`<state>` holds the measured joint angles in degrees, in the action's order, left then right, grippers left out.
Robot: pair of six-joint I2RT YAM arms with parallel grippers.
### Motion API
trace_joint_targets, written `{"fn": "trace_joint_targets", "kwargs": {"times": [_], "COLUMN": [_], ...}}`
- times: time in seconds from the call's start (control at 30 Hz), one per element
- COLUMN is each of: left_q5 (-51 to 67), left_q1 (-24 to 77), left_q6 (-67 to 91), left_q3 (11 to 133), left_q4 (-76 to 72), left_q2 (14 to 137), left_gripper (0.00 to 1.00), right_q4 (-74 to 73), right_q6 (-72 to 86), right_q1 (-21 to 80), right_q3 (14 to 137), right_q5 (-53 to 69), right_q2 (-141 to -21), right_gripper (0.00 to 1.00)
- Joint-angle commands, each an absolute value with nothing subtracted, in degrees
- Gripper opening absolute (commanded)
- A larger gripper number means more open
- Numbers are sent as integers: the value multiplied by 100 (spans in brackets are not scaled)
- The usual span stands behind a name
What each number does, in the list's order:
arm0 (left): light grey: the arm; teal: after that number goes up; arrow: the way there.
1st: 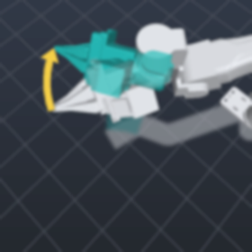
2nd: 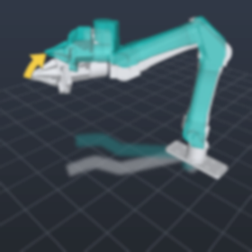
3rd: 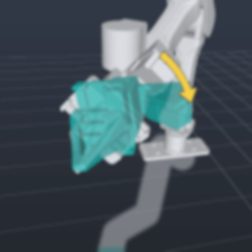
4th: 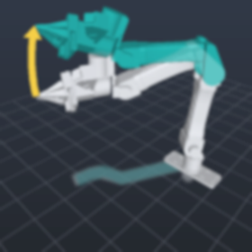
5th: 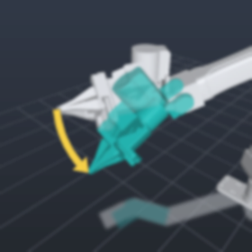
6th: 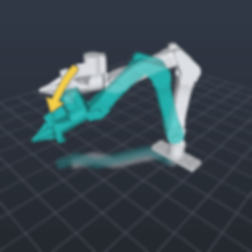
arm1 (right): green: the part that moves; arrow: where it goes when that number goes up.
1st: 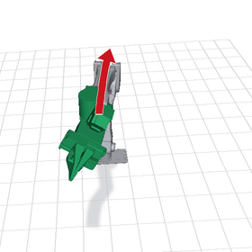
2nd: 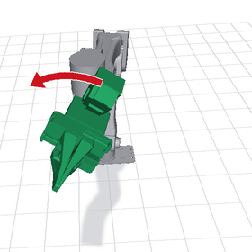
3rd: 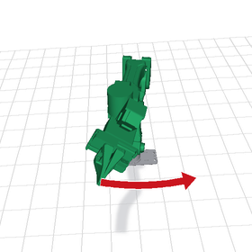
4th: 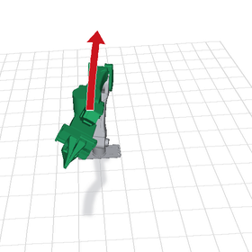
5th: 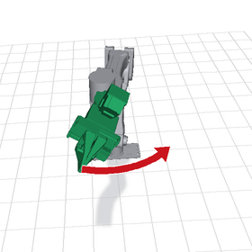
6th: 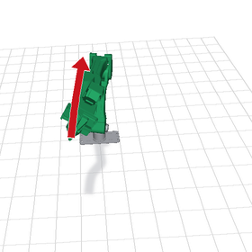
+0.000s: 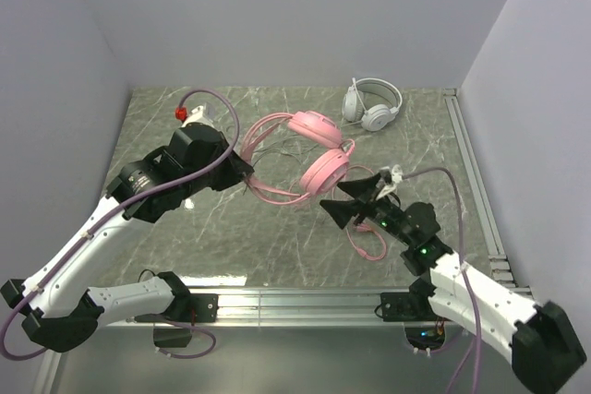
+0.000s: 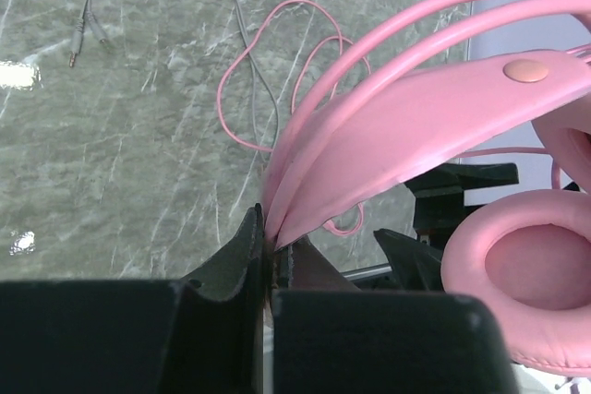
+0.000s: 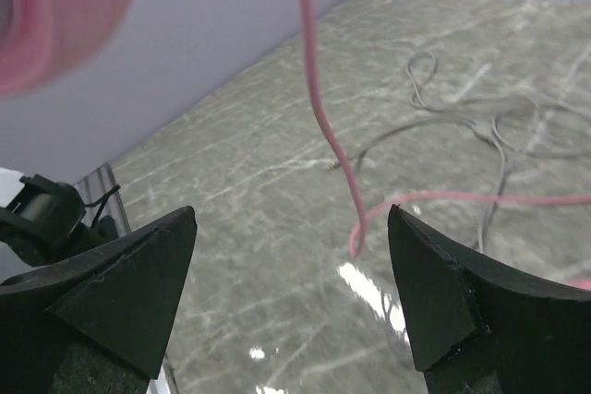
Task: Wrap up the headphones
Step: Wrap the headphone cable with the right arm
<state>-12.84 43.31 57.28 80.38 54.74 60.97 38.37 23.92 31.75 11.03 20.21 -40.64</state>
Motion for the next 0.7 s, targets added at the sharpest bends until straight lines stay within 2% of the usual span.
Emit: {"fn": "trace_joint_targets", "kwargs": {"times": [0.0, 0.3, 0.4, 0.53, 0.63, 0.67], "left_q5": [-985, -774, -651, -589, -370, -300], "left_q1": [4315, 4307, 4307, 4307, 4307, 4307], "left_q6": [5897, 5968, 6073, 6187, 6354, 6476], "left_q3": [8324, 8385, 8385, 8315, 8244, 8175], "left_q4": [4817, 4790, 4790, 4703, 4536, 4361], "left_q2": [6029, 6038, 5968, 5845, 5757, 5713], "left_gripper": [0, 0, 0, 0, 0, 0], "right_q4": [4841, 6300, 6442, 6556, 6504, 6643], "right_q6": [1863, 2223, 2294, 2355, 2478, 2522], "right_q1": [3498, 3674, 3683, 3805, 3885, 3920], "right_q3": [1590, 2013, 2319, 2495, 2645, 2646], "right_q5": [1714, 950, 1176, 1126, 1125, 1116], "right_q2": [-4683, -6643, -7144, -7487, -7725, -7778], "right_gripper": [91, 86, 76, 72, 61, 61]}}
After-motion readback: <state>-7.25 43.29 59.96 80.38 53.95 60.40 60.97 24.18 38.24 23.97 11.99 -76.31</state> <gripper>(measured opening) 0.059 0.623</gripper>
